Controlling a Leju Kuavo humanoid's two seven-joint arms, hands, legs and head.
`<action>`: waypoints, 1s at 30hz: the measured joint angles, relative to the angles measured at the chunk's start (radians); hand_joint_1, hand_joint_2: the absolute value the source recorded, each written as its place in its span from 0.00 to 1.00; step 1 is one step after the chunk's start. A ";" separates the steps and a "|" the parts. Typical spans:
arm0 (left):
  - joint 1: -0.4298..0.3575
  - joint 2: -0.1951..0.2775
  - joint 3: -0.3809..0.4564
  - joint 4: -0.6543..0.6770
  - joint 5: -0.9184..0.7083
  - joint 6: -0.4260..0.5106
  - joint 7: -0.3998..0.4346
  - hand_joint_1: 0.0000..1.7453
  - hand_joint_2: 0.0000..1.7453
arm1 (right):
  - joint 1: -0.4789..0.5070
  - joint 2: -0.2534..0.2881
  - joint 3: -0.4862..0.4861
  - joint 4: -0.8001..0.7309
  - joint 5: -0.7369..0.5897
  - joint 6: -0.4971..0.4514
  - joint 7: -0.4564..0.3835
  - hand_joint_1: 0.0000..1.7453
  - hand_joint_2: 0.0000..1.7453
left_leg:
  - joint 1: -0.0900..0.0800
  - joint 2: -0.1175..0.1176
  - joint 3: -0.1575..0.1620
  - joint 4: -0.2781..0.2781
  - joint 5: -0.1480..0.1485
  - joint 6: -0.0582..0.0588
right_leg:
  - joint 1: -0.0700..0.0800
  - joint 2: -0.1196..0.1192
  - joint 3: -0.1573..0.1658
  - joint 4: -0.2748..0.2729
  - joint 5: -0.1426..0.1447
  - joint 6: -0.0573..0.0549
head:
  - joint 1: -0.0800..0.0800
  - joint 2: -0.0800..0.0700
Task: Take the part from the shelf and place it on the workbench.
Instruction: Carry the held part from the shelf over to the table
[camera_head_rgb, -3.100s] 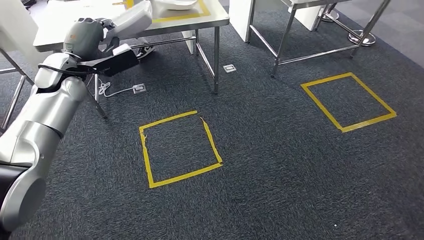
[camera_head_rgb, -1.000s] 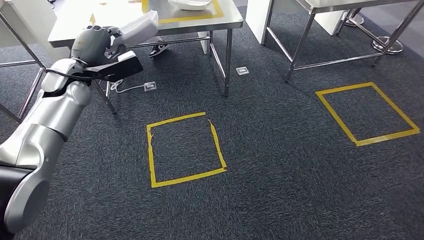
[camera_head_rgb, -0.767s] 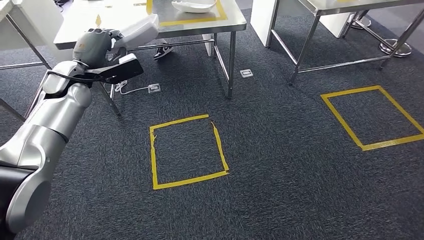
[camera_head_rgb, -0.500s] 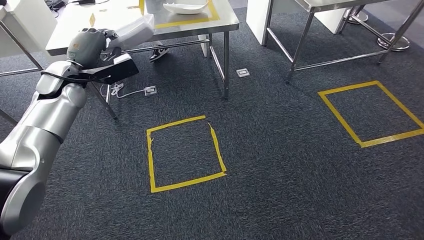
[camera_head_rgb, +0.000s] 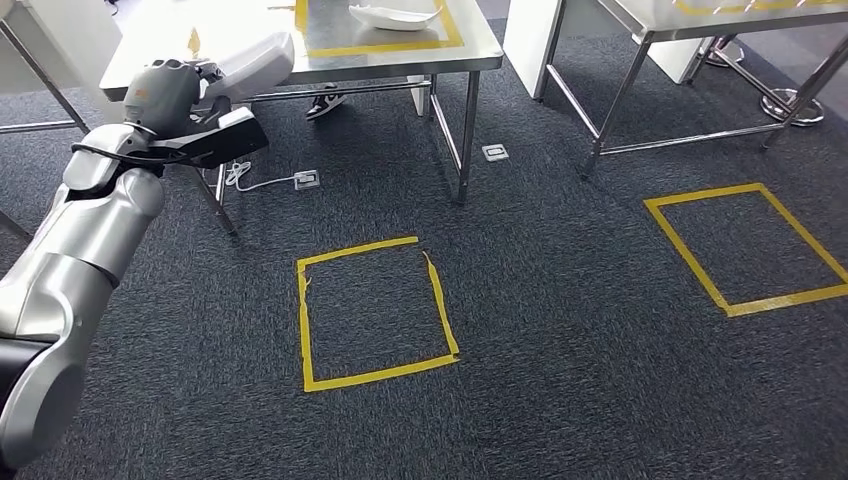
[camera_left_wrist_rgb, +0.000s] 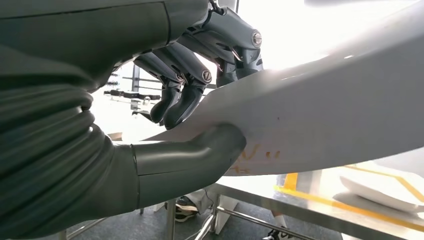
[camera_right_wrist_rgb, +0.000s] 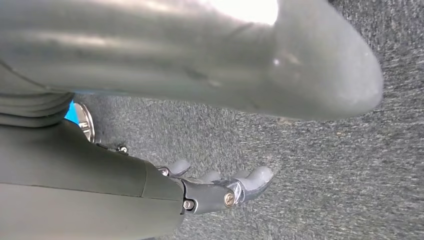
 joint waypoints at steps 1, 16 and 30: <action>0.004 -0.002 0.000 0.001 -0.001 0.000 0.000 0.83 1.00 | 0.001 0.000 0.000 0.000 0.000 0.000 0.001 0.00 0.00 | -0.002 -0.002 0.006 0.000 -0.006 0.001 | 0.000 0.000 -0.031 0.034 -0.004 0.000 | 0.001 0.000; 0.003 -0.014 0.000 0.010 -0.018 0.001 0.015 0.83 1.00 | 0.000 -0.001 0.000 0.000 -0.002 -0.011 -0.001 0.00 0.00 | 0.001 0.000 -0.094 0.257 -0.132 -0.054 | 0.005 0.002 0.117 -0.278 0.137 -0.060 | -0.004 0.000; 0.011 0.011 0.002 0.026 -0.021 -0.010 0.035 0.83 1.00 | 0.001 0.001 0.000 0.000 0.002 0.000 0.001 0.00 0.00 | 0.007 0.002 -0.012 -0.012 0.025 -0.007 | -0.002 0.002 0.039 -0.040 0.021 0.001 | 0.002 0.000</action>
